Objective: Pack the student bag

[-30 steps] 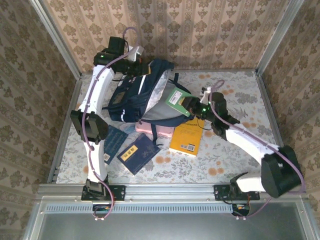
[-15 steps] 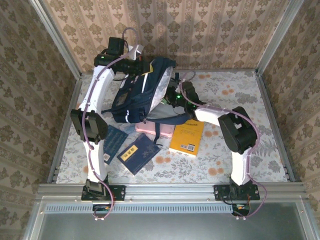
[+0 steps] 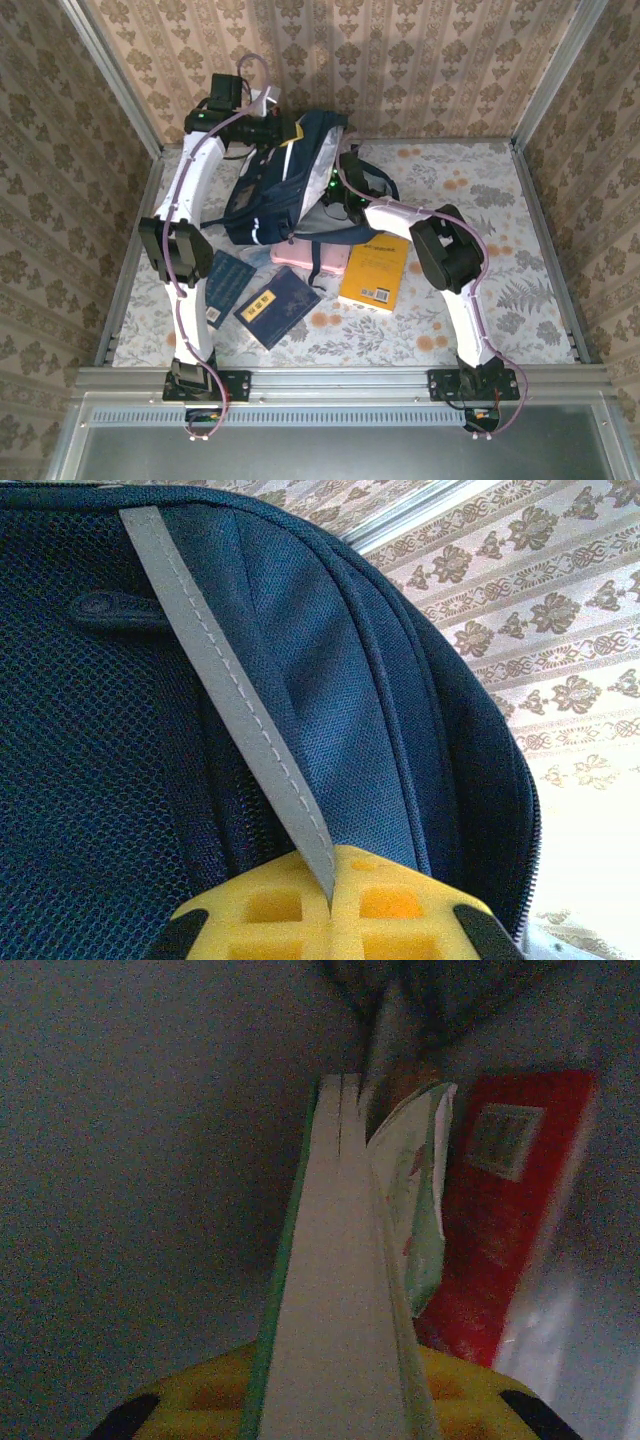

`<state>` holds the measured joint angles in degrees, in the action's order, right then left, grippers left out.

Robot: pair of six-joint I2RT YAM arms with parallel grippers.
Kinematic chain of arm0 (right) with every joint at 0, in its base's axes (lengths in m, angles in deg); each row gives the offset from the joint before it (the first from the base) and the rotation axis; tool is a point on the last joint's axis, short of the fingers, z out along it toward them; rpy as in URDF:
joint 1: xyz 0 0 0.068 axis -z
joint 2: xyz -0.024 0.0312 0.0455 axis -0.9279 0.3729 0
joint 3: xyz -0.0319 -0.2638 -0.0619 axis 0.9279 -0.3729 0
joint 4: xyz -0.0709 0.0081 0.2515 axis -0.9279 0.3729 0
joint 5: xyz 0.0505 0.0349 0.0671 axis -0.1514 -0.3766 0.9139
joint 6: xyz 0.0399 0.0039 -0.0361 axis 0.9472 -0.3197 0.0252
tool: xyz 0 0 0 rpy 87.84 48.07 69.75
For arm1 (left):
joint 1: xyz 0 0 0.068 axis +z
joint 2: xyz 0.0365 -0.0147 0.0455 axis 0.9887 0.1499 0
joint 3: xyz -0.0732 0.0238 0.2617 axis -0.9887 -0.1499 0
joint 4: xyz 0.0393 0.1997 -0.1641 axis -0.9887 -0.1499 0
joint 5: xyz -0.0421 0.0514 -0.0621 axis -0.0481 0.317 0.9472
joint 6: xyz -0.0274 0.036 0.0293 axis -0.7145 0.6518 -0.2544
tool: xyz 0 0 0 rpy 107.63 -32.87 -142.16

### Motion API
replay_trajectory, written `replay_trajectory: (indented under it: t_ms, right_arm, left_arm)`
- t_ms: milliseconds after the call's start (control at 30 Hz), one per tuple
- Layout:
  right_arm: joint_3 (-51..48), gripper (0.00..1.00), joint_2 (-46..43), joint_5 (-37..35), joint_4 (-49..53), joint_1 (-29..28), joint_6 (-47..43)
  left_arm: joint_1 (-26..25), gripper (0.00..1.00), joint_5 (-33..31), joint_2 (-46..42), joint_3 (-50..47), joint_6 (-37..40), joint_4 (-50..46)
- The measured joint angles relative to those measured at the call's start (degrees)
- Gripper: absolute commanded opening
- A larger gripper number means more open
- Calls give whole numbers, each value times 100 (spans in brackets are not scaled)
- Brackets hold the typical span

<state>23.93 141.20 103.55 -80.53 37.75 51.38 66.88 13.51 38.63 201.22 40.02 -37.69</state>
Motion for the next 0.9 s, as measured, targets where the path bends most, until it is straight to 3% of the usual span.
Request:
replay_trajectory:
  t_ms: [67, 100, 200, 300, 367, 600, 900]
  right_arm:
    - [275, 9, 269, -61, 238, -22, -55]
    - [494, 17, 433, -92, 422, -46, -111]
    - [1314, 55, 955, -107, 850, -164, -243]
    - [1993, 75, 1322, -68, 1069, -293, -382]
    - [2037, 83, 1325, -48, 1128, -343, -492]
    - [973, 87, 636, 50, 898, -264, -824]
    - [-55, 87, -848, -109, 1585, -7, -1871]
  left_arm:
    - [4, 0, 22, 0, -2, -44, 35]
    - [2, 0, 26, 0, -2, -70, 50]
    - [20, 0, 42, 0, -4, -131, 114]
    - [92, 0, 59, 0, -4, -197, 208]
    - [188, 0, 111, 0, -17, -260, 260]
    - [407, 0, 302, 72, -46, -428, 433]
    - [474, 0, 367, 348, -42, -490, 555]
